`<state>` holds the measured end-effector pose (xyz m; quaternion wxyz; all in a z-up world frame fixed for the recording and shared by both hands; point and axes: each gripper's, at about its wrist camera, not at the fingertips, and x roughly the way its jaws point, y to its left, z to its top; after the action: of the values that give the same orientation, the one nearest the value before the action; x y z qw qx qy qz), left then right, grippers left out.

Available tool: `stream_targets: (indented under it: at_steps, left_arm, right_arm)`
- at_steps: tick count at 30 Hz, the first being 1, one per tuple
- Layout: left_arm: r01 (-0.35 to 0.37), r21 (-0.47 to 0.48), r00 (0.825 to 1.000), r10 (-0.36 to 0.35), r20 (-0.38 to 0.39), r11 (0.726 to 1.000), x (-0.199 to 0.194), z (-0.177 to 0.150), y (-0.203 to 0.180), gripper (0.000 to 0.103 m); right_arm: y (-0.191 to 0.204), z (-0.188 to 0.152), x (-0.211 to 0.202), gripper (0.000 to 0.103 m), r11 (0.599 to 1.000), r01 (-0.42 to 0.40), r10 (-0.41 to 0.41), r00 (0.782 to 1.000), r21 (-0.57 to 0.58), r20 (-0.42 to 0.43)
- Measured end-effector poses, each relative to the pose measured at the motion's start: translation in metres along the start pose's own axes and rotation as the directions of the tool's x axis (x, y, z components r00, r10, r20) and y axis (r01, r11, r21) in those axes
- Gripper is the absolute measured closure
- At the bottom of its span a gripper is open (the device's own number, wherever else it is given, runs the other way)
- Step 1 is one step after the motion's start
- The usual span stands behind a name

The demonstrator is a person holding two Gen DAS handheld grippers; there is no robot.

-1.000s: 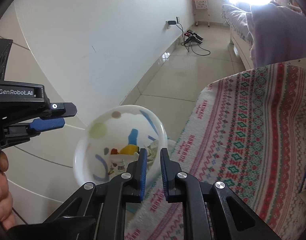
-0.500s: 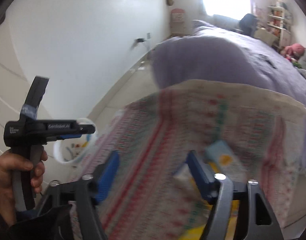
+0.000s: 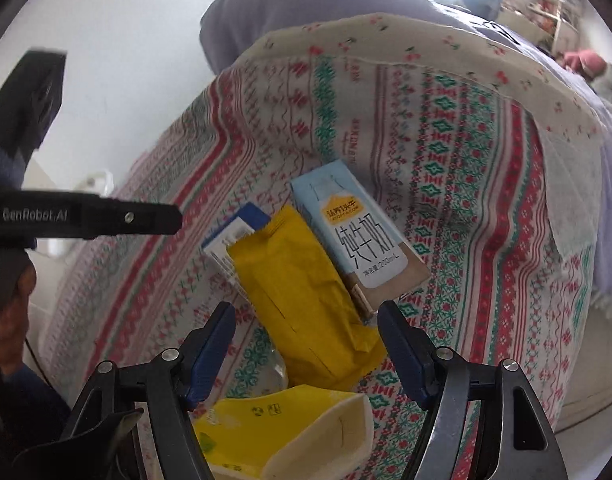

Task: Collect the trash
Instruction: 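Grasp the yellow snack bag with the right tool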

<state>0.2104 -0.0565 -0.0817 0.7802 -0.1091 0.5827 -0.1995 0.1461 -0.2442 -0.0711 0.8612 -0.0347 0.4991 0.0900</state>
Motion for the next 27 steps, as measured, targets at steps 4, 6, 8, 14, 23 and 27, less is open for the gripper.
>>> stream_targets:
  at_steps: [4, 6, 8, 14, 23, 27]
  left_arm:
    - [-0.015, 0.014, 1.000, 0.015, -0.009, 1.000, 0.003, -0.001, -0.004, 0.047]
    - [-0.021, 0.022, 1.000, 0.021, -0.013, 1.000, 0.005, -0.002, -0.007, 0.047]
    - [-0.021, 0.021, 1.000, 0.021, -0.019, 1.000, 0.009, -0.002, -0.010, 0.047]
    - [-0.008, 0.029, 1.000, 0.008, -0.007, 1.000, 0.021, -0.004, -0.028, 0.047]
    - [0.015, 0.017, 1.000, -0.015, -0.005, 1.000, 0.019, -0.006, -0.029, 0.048]
    - [0.031, 0.013, 0.999, -0.031, -0.011, 0.999, 0.018, -0.009, -0.029, 0.048]
  right_arm:
    - [0.012, 0.003, 0.006, 0.030, 0.999, -0.017, 0.017, 1.000, -0.048, -0.014]
    - [0.015, 0.002, 0.009, 0.035, 0.997, -0.017, 0.016, 1.000, -0.077, -0.019]
    - [0.018, 0.003, 0.016, 0.046, 0.996, 0.000, -0.003, 0.999, -0.090, -0.039]
    - [0.021, 0.003, 0.031, 0.088, 0.995, 0.030, -0.036, 0.997, -0.095, -0.066]
    - [-0.015, 0.004, 0.002, 0.095, 0.999, -0.032, 0.031, 0.999, 0.043, 0.033]
    - [-0.023, 0.005, -0.009, 0.095, 0.995, -0.064, 0.058, 0.995, 0.079, 0.076]
